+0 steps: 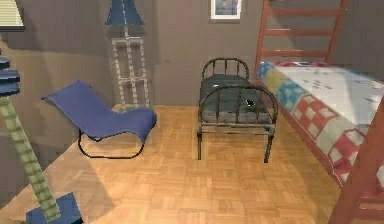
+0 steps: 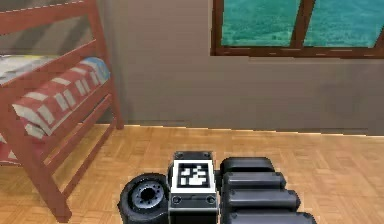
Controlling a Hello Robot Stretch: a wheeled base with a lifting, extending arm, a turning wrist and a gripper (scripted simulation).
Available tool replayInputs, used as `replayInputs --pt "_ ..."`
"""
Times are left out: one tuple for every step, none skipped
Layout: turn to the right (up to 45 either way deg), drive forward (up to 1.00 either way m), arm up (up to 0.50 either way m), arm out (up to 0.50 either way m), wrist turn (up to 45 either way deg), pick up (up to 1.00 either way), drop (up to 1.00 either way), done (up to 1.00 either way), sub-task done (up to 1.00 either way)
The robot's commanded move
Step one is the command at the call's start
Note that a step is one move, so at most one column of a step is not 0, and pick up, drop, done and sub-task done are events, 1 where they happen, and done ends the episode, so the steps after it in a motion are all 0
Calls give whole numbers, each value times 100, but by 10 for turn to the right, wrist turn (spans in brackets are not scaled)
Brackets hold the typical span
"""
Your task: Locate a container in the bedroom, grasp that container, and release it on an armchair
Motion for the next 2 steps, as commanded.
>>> replayInputs --pt "-30 0 0 0 0 0 0 0 0" --pt "450 0 0 0 0 0 0 0 0"
